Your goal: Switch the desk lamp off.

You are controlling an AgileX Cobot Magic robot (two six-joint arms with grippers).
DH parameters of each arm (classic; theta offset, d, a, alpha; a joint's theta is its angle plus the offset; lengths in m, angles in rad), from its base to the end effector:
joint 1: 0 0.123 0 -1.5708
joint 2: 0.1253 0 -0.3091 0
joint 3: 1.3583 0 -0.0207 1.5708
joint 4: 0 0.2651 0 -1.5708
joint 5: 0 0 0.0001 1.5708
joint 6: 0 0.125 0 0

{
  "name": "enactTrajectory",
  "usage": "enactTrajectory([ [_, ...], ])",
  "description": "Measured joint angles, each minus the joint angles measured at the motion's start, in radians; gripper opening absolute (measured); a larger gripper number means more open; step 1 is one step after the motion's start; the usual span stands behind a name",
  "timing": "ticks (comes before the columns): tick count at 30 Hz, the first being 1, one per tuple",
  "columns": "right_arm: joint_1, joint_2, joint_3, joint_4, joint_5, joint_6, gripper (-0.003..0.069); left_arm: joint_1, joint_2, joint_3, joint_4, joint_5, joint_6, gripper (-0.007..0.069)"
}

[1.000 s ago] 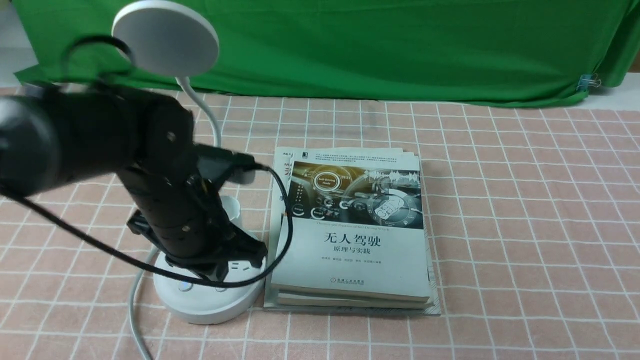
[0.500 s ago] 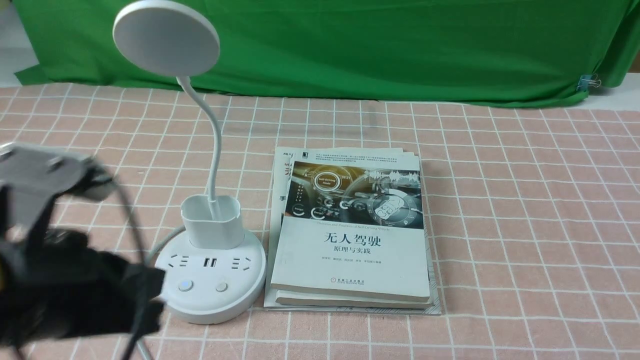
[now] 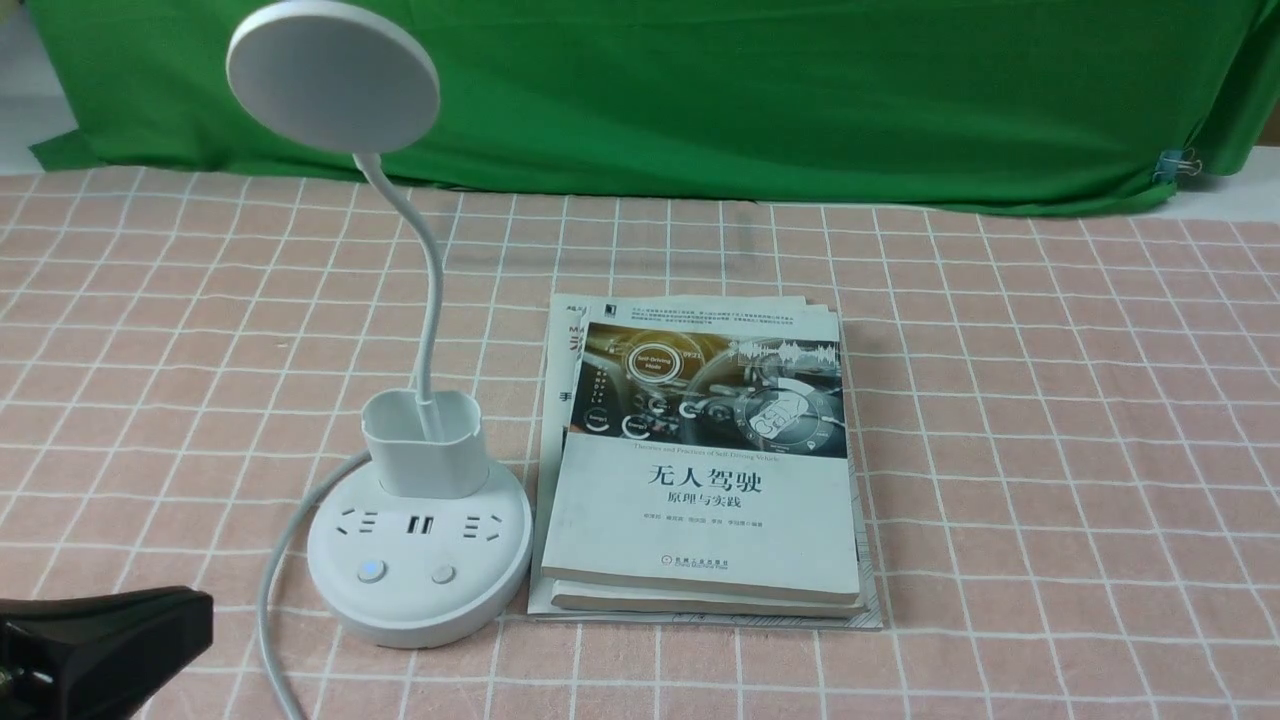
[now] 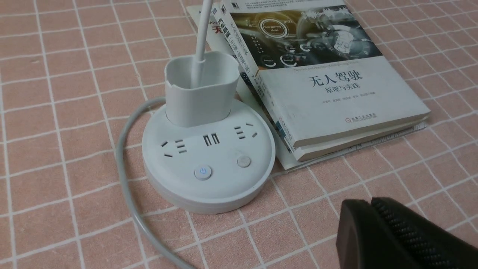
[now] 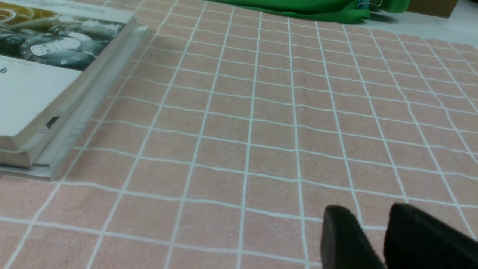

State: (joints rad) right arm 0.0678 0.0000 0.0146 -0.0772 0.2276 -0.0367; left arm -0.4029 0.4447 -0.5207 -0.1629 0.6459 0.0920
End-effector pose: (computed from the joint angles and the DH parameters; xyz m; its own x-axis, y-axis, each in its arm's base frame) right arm 0.0797 0.0032 0.1822 -0.1468 -0.1219 -0.9816 -0.0674 0.9913 -0.1130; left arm 0.0950 -0.0538 0.2962 -0.4396 0.1457 -0.8863 0.4534 0.8878 -0.0789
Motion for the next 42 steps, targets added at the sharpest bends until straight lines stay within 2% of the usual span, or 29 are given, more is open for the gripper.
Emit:
enactTrajectory([
  [6,0.0,0.0,0.0,0.0,0.0,0.0,0.024,0.008,-0.011,0.024,0.031,-0.034,0.001,0.0004],
  [9,0.0,0.0,0.0,0.0,0.0,0.0,0.024,0.093,-0.087,0.125,0.051,-0.195,0.035,0.0004],
  [10,0.0,0.0,0.0,0.0,0.0,0.0,0.024,0.093,-0.093,0.125,0.051,-0.195,0.035,0.0004],
  [12,0.0,0.0,0.0,0.0,0.0,0.0,0.024,0.201,-0.182,0.244,0.035,-0.32,0.081,0.0004],
  [15,0.0,0.0,0.0,0.0,0.0,0.0,0.024,0.318,-0.282,0.362,0.006,-0.393,0.092,0.0004],
  [20,0.0,0.0,0.0,0.0,0.0,0.0,0.024,0.443,-0.402,0.509,-0.07,-0.408,0.098,0.0004],
  [33,0.0,0.0,0.0,0.0,0.0,0.0,0.024,0.459,-0.445,0.527,-0.103,-0.345,0.093,0.0004],
  [42,0.0,0.0,0.0,0.0,0.0,0.0,0.024,0.459,-0.445,0.527,-0.061,-0.345,0.09,0.0004],
])
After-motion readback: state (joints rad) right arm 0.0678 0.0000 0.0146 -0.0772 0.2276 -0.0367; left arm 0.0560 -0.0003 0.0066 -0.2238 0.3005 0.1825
